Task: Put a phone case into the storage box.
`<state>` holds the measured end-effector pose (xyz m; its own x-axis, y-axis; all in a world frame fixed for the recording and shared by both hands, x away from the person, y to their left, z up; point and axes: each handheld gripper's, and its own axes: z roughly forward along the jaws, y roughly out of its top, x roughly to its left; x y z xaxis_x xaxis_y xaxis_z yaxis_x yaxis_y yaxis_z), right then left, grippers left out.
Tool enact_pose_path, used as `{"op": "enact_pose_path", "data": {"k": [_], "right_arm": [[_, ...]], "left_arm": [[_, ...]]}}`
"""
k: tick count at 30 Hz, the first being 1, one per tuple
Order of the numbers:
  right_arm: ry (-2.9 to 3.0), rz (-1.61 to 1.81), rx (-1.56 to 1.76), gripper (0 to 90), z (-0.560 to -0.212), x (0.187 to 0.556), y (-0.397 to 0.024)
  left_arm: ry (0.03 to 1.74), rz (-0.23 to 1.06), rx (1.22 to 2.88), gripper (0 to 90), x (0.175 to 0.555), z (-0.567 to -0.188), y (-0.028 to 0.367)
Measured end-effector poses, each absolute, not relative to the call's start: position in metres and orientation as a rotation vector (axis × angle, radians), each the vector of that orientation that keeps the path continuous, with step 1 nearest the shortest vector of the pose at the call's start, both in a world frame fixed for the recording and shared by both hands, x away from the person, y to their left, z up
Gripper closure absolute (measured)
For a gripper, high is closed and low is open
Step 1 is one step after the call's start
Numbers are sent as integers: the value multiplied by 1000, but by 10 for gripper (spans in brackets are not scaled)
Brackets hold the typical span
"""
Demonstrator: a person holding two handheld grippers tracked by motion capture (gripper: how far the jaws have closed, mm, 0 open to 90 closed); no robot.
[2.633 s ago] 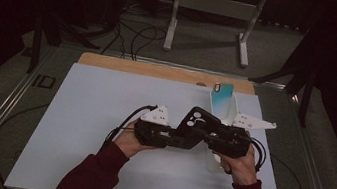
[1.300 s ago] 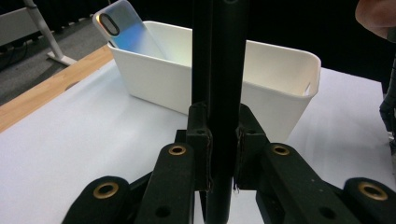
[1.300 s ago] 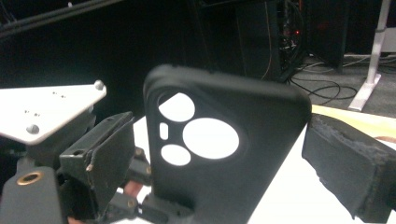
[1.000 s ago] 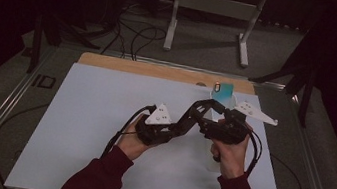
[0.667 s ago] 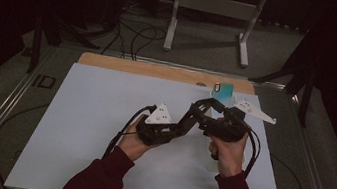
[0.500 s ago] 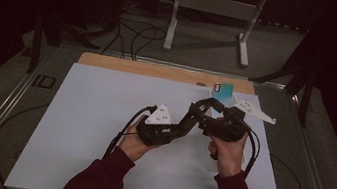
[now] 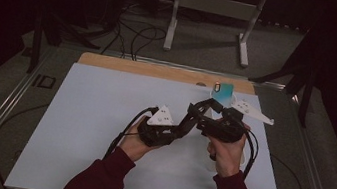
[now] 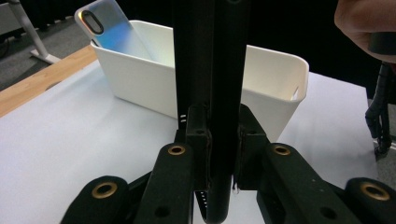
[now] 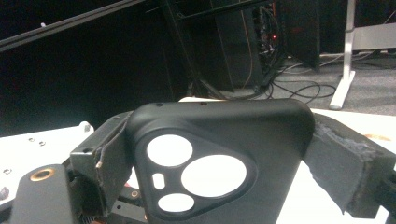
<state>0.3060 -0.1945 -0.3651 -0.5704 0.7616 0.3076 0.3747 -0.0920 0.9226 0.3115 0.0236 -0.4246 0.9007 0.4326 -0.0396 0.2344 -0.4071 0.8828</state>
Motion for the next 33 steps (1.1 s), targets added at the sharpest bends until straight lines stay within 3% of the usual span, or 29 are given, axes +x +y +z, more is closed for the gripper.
{"op": "enact_pose_path", "data": {"k": [4,5,8,19,24,33], "right_arm": [[1856,1710,1243,136,-363,306,-195],[1848,1702,1244,137,-362,307,-195],[1847,1697,1244,136,-361,309,-196],[1819,1672,1244,137,-358,318,-199],[1790,1645,1242,137,-357,324,-202],[1741,1615,1247,137,-357,335,-213]], "left_arm": [[495,234,2015,671,312,-425,25],[501,236,2016,599,312,-425,26],[518,248,2013,541,313,-424,30],[663,441,1994,164,315,-423,46],[702,492,1983,74,314,-423,53],[759,509,1955,0,316,-425,77]]}}
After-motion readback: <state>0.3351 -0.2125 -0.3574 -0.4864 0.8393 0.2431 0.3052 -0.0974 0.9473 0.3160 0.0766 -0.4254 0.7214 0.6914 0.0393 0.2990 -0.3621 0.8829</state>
